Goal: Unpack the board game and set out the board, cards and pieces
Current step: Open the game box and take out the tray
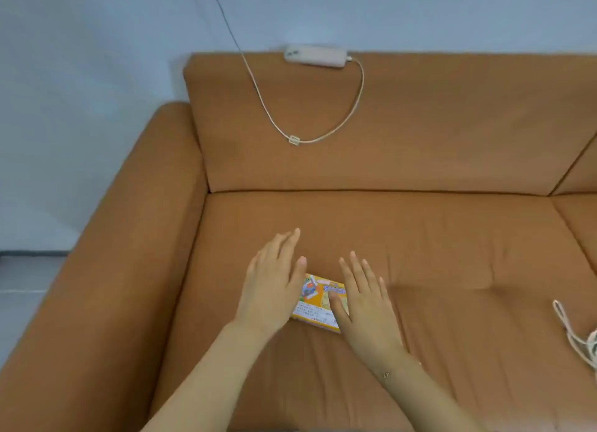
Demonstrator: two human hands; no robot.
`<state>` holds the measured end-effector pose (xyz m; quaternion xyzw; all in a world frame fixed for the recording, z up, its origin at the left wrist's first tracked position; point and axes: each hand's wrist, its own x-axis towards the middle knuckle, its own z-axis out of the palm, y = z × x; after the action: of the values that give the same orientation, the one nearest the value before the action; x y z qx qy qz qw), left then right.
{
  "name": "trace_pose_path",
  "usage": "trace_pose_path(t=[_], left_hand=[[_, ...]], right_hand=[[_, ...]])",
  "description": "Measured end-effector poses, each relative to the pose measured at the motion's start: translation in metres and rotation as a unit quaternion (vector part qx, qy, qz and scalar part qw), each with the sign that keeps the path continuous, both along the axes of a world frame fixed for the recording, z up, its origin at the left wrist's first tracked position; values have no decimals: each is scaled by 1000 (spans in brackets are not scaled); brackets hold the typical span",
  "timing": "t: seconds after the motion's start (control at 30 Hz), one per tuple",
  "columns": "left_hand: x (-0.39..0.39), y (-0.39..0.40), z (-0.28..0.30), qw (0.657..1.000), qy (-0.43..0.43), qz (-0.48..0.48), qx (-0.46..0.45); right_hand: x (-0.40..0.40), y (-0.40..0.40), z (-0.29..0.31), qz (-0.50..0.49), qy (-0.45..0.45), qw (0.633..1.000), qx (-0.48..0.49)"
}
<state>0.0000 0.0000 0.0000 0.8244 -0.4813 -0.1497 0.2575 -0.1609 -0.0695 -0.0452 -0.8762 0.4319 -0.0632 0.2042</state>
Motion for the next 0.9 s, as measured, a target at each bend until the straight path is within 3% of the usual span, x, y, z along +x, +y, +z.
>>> trace_pose_path(t=[0.13, 0.3, 0.47, 0.53, 0.63, 0.7, 0.77, 0.9], left_hand=[[-9, 10, -119, 999, 37, 19, 17], [-26, 23, -249, 998, -12, 62, 4], [-29, 22, -288, 988, -81, 96, -90], [-29, 22, -286, 986, -45, 101, -128], [-19, 18, -282, 969, 131, 88, -191], [-24, 34, -284, 937, 223, 60, -263], [-32, 49, -283, 915, 270, 60, -295], [-49, 81, -278, 874, 333, 72, -346]], right_hand=[[6, 12, -99, -45, 6, 999, 18], [4, 17, -209, -55, -36, 994, -92], [5, 14, -243, -65, -134, 971, -187], [-1, 12, -245, -64, -208, 965, -145], [-3, 4, -240, -99, -376, 921, -38], [-11, 15, -236, -105, -435, 894, 6], [-18, 25, -229, -113, -460, 877, 78], [-38, 35, -218, -80, -401, 890, 200]])
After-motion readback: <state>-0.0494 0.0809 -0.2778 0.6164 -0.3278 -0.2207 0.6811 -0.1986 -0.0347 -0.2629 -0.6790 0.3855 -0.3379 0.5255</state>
